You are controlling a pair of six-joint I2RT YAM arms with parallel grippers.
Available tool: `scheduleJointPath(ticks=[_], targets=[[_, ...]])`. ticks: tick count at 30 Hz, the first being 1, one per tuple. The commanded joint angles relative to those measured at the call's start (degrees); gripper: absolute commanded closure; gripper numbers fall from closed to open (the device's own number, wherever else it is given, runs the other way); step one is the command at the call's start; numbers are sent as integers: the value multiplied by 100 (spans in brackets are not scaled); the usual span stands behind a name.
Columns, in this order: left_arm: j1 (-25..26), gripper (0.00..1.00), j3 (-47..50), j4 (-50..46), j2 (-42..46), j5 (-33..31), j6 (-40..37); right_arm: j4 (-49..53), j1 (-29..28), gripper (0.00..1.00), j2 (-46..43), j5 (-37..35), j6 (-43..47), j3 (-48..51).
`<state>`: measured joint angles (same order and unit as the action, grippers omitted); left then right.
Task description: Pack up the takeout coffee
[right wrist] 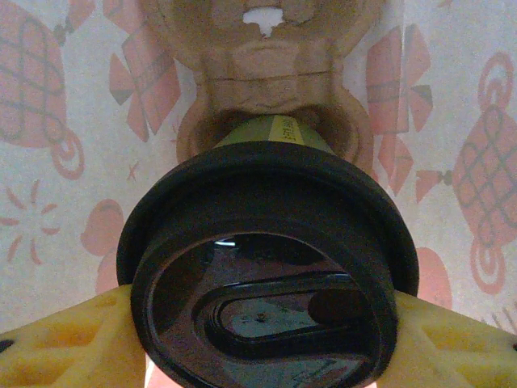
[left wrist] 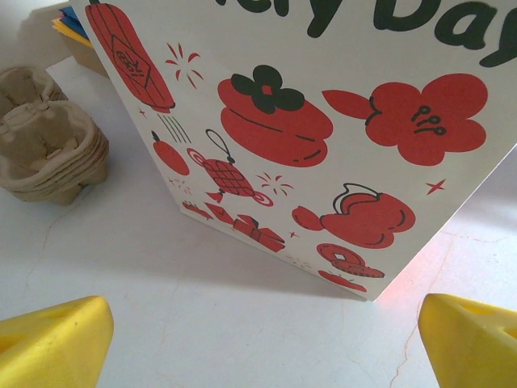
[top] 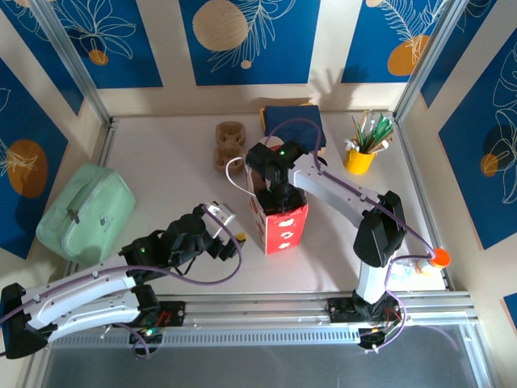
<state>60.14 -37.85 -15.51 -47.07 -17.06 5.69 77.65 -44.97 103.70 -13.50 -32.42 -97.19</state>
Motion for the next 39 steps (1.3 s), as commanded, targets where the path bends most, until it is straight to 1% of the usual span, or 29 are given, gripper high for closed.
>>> scheduleJointPath(ticks=[1, 39], targets=[[29, 3, 23, -62, 53, -78, 53, -17, 48, 40, -69, 127, 17, 99], [27, 3, 26, -102, 49, -62, 125, -364, 129, 40, 208, 311, 78, 481]])
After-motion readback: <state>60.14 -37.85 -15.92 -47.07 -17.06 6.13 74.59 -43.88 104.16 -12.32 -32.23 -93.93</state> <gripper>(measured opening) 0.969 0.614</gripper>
